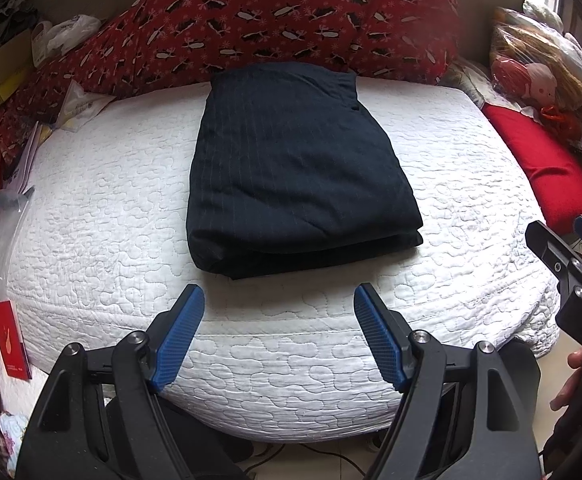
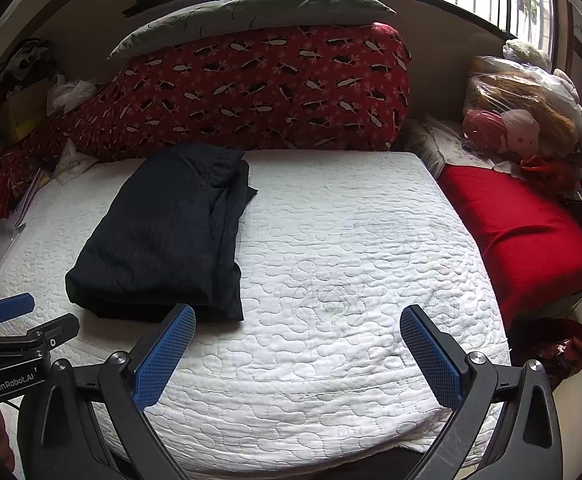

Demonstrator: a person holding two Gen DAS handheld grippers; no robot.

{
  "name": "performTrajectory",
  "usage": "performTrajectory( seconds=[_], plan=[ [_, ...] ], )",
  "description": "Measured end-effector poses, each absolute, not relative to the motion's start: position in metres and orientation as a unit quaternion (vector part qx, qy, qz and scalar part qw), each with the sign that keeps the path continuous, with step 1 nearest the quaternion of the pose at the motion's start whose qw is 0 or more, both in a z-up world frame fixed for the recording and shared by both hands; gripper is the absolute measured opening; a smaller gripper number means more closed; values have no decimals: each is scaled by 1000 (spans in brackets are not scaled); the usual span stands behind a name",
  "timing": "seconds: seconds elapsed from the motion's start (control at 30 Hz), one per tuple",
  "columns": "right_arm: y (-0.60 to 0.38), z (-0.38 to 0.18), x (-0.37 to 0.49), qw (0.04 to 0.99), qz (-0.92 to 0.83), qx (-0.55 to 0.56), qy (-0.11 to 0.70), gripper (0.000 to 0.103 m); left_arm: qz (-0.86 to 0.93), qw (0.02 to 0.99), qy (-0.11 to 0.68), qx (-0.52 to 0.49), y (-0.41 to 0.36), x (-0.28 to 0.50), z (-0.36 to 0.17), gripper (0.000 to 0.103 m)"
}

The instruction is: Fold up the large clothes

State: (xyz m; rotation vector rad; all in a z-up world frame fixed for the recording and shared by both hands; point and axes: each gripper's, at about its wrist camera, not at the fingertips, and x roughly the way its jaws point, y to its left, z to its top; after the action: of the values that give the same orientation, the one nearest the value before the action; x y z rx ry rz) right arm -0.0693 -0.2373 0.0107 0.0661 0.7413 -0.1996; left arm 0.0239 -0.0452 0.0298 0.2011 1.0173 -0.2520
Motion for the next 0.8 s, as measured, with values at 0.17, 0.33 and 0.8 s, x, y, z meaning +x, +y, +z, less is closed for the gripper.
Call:
performTrajectory(
  seconds=[0.17, 0.33, 0.8],
  plan=[
    [-239, 14, -69, 928, -104, 34, 357, 103, -121, 863, 480, 107, -48, 26, 32, 77],
    [-240, 14, -69, 927, -110, 31, 358, 103, -126, 861, 479, 117, -48, 29, 31, 77],
    [-223, 20, -63, 927, -112, 6, 357, 103, -142, 860, 468, 144, -42, 35, 34, 77]
  ],
)
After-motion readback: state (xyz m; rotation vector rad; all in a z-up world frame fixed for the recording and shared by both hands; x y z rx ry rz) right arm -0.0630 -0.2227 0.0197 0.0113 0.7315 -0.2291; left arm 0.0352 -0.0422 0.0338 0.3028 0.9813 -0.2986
